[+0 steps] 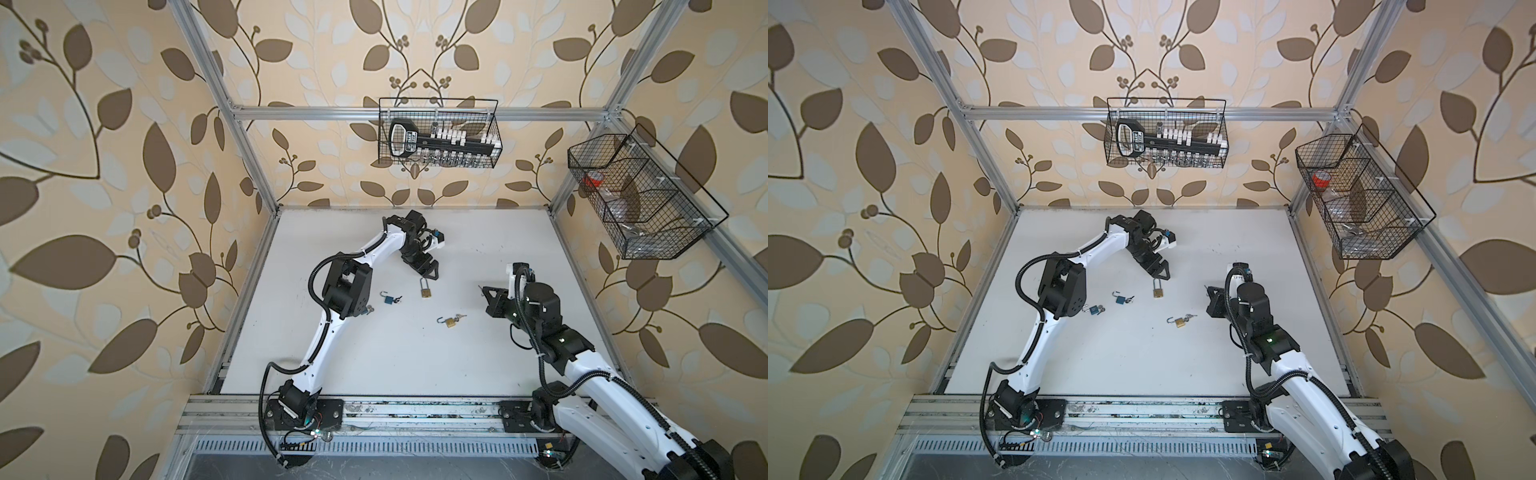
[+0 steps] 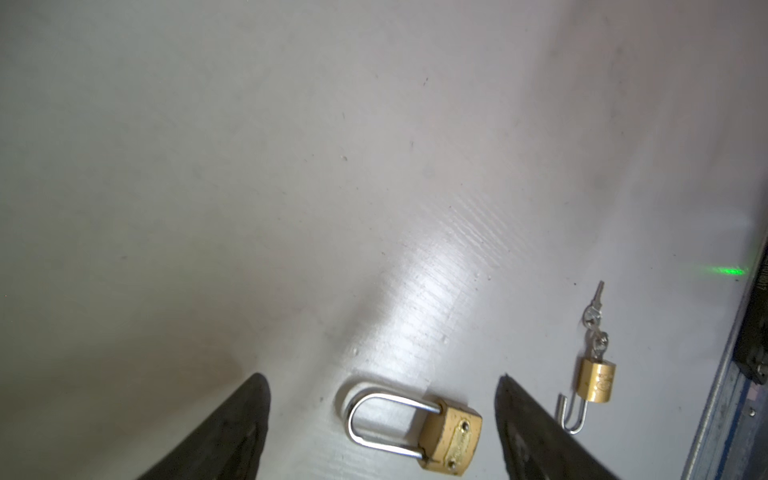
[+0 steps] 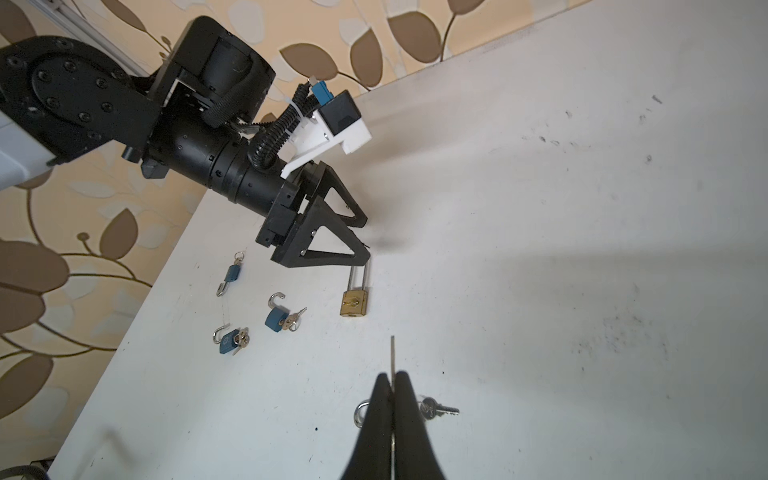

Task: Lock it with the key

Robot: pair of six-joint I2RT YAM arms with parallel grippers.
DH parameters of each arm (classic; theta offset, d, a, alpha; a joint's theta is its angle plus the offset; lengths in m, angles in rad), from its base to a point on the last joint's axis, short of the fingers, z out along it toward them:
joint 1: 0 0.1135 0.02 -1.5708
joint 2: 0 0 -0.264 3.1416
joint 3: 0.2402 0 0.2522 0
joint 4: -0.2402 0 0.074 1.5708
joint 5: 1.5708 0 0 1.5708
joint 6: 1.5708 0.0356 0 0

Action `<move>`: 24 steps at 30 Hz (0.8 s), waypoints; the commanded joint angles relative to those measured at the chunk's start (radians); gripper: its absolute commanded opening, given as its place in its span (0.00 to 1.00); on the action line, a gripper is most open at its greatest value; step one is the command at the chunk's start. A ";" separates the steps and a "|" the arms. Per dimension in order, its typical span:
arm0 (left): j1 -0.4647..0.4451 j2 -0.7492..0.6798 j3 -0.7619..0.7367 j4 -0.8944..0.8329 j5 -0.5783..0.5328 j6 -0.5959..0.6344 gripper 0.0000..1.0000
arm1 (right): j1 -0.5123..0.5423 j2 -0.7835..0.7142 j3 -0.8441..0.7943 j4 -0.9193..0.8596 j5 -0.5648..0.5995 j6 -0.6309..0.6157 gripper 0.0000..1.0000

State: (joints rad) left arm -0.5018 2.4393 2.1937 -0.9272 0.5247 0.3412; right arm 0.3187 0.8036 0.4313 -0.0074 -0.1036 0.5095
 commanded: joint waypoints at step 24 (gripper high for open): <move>0.077 -1.318 -1.404 0.716 -0.281 -0.752 0.98 | 0.232 0.721 0.068 0.589 0.197 0.223 0.00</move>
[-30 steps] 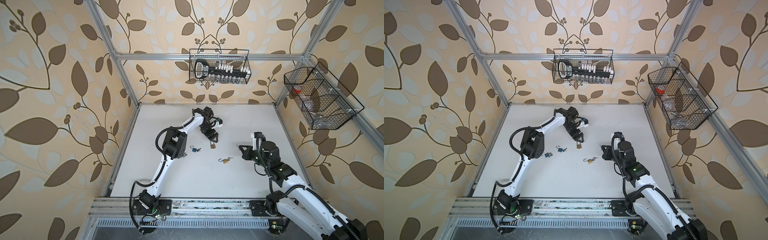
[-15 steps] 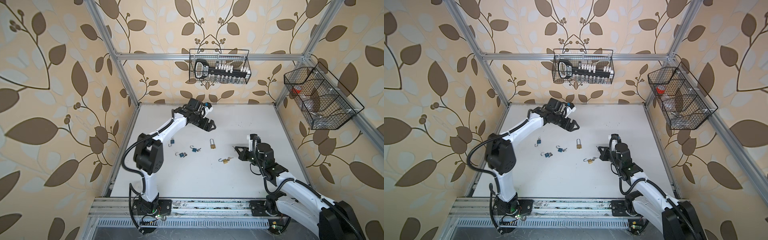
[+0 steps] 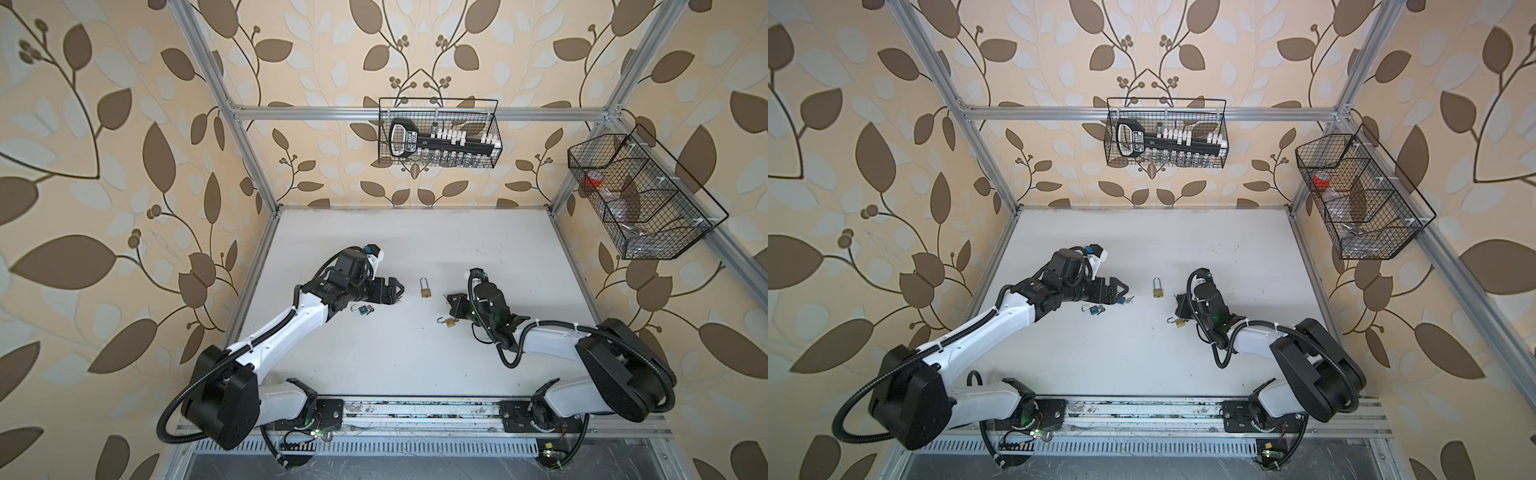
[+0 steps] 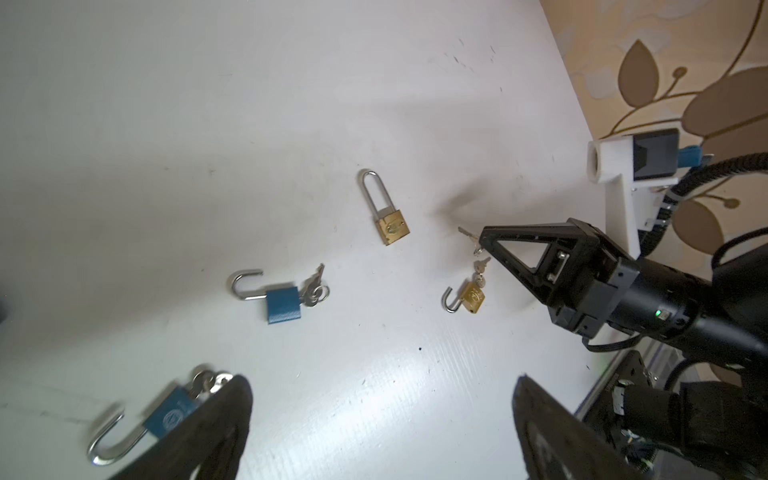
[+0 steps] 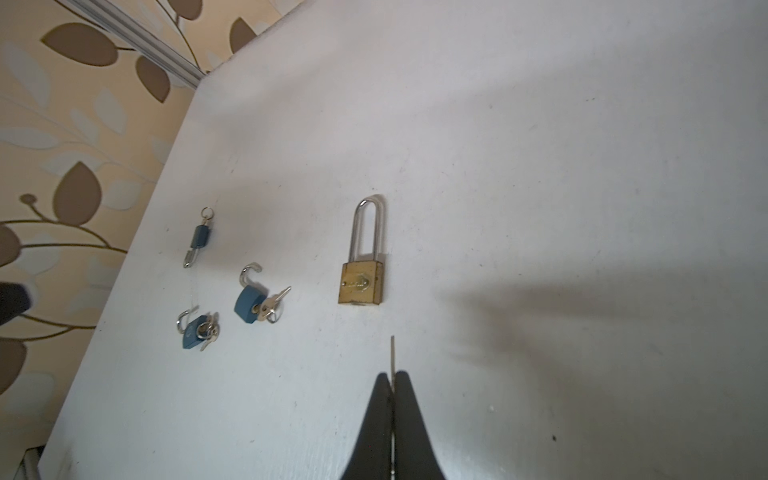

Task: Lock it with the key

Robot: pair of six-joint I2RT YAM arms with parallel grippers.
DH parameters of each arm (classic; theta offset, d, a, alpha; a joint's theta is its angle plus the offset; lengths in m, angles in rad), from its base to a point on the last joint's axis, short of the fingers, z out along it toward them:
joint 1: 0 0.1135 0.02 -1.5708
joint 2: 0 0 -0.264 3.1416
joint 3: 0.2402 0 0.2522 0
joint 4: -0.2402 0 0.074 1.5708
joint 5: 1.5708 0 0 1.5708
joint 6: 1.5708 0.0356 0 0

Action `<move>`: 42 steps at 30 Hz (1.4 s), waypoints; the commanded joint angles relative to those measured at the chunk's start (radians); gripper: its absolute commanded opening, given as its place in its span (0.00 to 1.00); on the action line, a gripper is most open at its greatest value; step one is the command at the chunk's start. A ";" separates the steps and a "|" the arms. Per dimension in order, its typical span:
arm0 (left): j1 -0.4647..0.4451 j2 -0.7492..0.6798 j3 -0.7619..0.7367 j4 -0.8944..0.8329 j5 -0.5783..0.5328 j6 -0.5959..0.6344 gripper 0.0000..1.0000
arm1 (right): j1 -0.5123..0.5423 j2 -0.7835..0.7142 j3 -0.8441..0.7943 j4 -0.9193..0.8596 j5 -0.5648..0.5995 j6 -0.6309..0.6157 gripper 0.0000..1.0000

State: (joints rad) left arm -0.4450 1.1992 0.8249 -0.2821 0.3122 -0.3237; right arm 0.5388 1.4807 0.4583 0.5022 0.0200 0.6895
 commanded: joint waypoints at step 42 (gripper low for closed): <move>0.043 -0.105 -0.032 -0.039 -0.047 -0.005 0.99 | 0.024 0.179 0.187 -0.026 0.141 0.017 0.46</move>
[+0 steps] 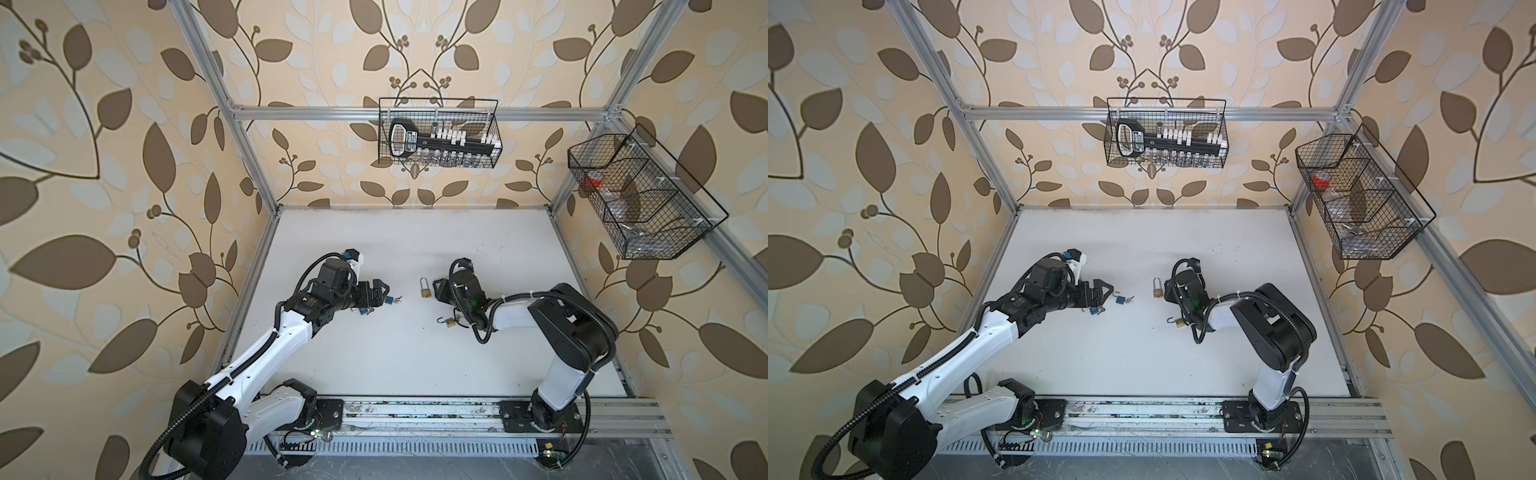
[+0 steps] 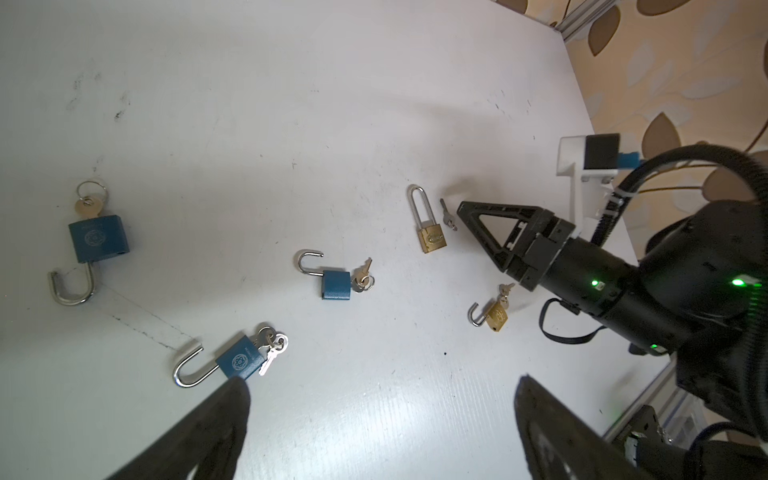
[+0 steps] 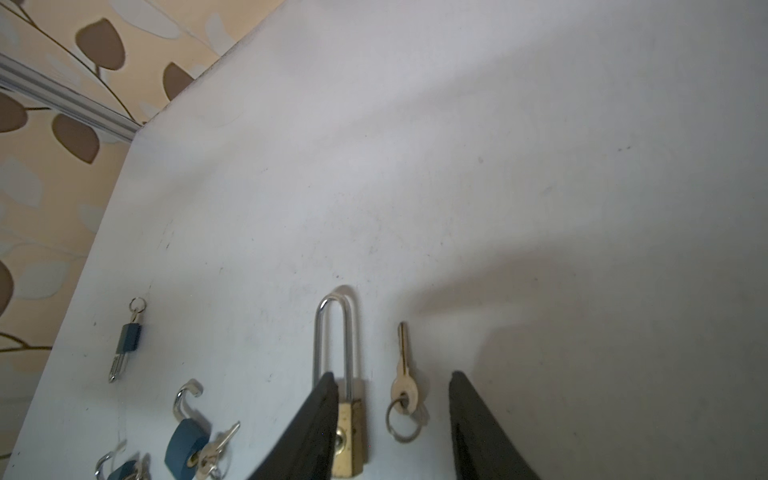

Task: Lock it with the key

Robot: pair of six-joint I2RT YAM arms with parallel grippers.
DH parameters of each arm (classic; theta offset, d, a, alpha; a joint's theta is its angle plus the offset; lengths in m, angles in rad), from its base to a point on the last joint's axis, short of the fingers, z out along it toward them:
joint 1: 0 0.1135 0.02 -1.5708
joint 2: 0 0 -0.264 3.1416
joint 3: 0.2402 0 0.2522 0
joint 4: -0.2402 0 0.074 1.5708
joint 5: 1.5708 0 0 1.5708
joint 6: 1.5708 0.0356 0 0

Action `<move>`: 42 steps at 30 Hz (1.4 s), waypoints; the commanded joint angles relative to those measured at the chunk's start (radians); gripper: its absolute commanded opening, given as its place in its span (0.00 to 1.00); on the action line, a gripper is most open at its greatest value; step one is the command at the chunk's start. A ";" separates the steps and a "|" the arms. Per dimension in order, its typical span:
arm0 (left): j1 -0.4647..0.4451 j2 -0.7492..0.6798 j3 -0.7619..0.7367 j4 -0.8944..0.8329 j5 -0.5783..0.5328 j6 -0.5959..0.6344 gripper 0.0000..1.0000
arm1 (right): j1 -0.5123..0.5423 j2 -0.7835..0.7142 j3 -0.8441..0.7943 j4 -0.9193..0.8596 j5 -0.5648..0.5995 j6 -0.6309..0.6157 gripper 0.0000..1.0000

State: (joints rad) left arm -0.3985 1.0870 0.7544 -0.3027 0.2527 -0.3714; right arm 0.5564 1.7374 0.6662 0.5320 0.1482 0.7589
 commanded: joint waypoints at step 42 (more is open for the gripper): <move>-0.330 0.159 -0.041 0.229 0.040 0.055 0.96 | -0.103 -0.178 0.010 -0.714 -0.437 -0.389 0.48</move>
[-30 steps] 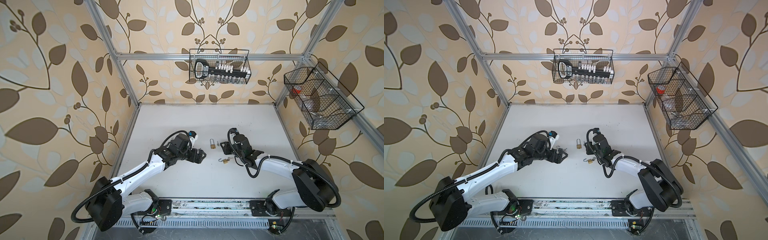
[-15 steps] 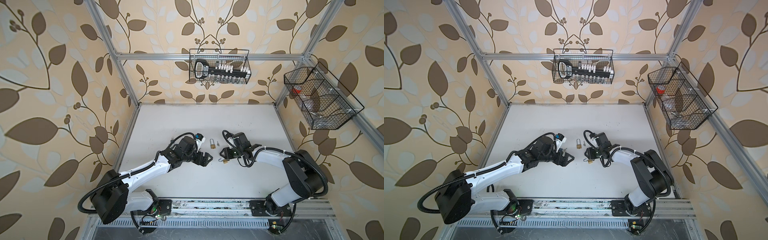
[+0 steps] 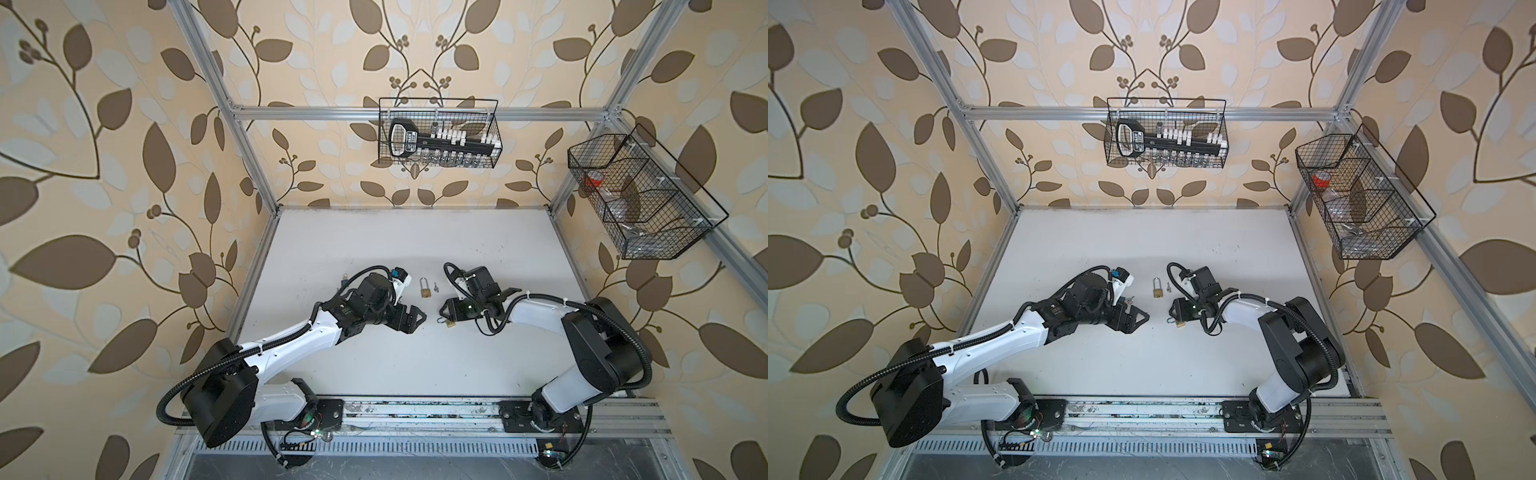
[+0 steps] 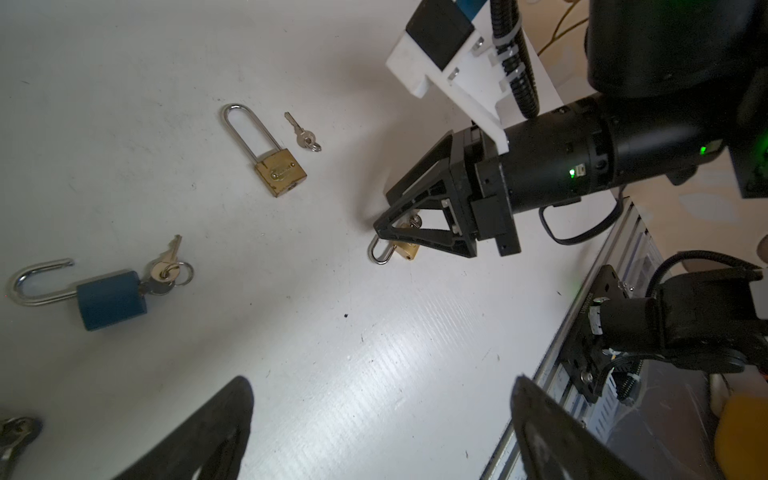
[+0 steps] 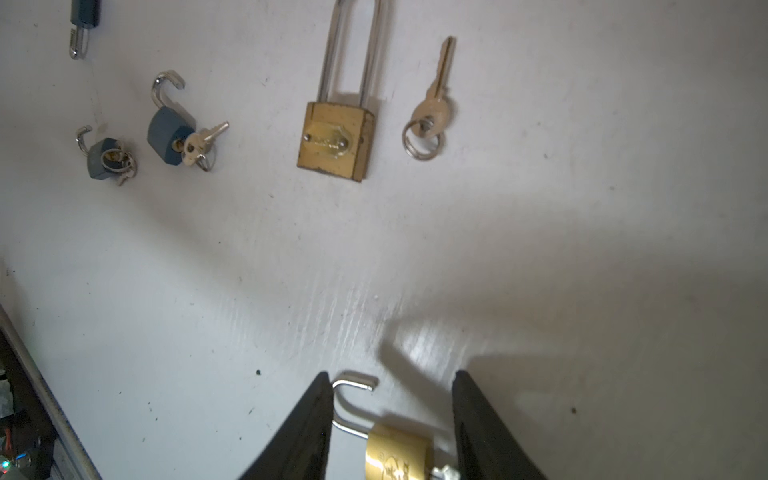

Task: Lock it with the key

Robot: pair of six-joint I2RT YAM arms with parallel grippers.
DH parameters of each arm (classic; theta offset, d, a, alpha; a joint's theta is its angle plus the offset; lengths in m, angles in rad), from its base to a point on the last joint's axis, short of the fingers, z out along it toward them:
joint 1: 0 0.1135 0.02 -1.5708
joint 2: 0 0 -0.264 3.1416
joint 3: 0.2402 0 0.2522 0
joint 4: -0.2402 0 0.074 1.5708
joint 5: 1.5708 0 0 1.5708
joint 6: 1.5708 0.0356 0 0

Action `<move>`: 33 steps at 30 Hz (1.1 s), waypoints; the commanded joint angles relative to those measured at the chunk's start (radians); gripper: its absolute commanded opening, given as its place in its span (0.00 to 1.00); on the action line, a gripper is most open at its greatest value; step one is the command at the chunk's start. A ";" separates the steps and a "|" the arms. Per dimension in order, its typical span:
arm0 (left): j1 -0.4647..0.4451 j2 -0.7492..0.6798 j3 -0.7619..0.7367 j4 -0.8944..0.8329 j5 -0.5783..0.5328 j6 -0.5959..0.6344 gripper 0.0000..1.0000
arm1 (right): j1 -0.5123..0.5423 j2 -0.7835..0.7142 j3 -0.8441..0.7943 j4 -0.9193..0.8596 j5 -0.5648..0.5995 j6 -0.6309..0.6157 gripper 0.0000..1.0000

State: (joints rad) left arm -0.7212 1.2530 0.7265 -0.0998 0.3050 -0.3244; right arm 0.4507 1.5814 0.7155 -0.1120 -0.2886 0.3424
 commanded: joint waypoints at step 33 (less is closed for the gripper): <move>-0.007 -0.056 -0.036 0.008 -0.120 -0.017 0.96 | 0.296 0.021 0.060 -0.264 0.448 0.051 0.36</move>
State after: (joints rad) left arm -0.7212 1.2312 0.6952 -0.1047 0.2234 -0.3260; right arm 0.7353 1.5650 0.7593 -0.3027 0.1093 0.3920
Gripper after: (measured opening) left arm 0.963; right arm 0.364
